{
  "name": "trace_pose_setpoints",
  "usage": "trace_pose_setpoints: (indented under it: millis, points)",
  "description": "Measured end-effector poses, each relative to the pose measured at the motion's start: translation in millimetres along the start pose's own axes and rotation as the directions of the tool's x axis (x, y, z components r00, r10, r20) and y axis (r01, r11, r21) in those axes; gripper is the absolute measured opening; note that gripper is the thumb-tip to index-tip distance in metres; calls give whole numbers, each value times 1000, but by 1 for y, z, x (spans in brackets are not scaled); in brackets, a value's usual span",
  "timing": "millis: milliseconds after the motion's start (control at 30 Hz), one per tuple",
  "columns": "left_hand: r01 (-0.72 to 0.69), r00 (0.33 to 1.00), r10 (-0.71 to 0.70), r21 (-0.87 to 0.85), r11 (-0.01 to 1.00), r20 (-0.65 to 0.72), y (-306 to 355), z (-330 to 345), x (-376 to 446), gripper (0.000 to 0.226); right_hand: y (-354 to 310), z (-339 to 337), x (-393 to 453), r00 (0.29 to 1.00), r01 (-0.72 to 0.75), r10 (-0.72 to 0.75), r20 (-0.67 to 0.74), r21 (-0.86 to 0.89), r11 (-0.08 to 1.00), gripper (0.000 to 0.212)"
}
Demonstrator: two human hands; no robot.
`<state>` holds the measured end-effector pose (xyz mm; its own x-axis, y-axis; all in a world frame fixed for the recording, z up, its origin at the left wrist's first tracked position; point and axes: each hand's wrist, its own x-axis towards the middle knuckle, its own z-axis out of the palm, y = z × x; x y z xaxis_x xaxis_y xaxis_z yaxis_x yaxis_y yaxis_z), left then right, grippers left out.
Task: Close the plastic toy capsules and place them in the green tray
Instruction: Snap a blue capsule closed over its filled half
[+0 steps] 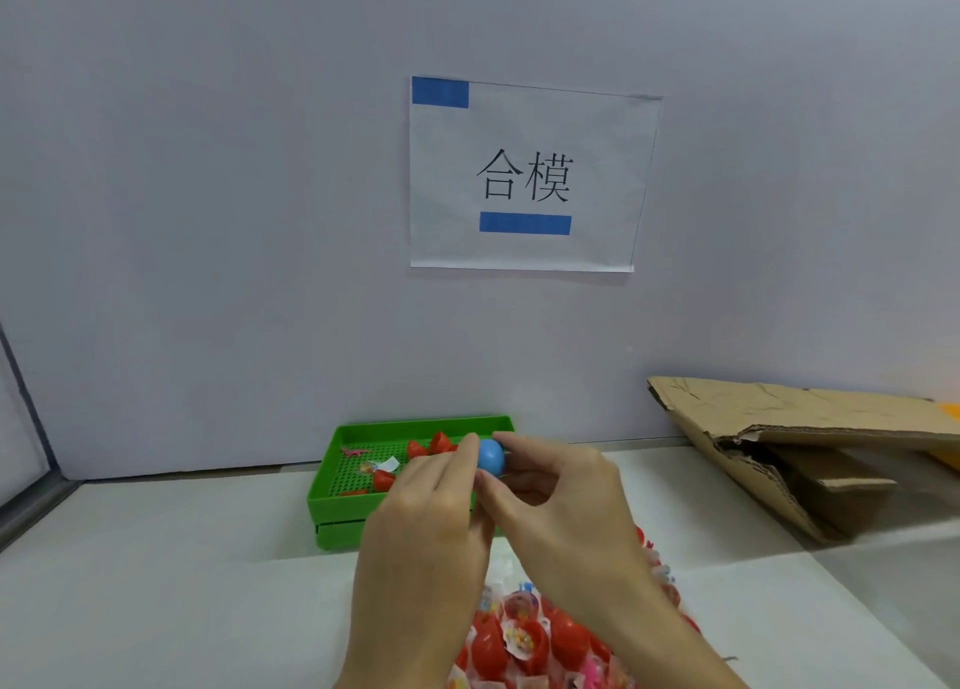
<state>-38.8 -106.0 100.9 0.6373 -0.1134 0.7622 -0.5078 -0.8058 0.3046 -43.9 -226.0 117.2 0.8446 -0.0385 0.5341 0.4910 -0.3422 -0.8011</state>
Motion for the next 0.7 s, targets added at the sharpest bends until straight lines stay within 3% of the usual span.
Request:
trace_pose_setpoints:
  millis: [133,300,433,500,567,700]
  points:
    - [60,997,-59,-25,998,39,-2,-1,0,76,8,-5,7,999,-33,33,-3,14,999,29]
    - [114,992,-118,-93,989,-39,-10,-7,5,83,36,-55,44,957,-277,282,-69,74,958,3]
    - [161,986,-164,-94,982,-27,-16,-8,7,78,68,-117,86,949,-301,247,-195,-328,895,9]
    - [168,985,-171,-83,982,-26,-18,-6,7,70,87,-148,109,937,-346,270,-221,-502,792,12]
    - [153,988,-154,-60,986,-25,-20,-4,8,74,107,-179,129,908,-415,363,-211,-582,700,32]
    - [122,992,-123,-15,992,-25,-20,-3,8,74,140,-233,150,821,-456,547,-166,-766,453,45]
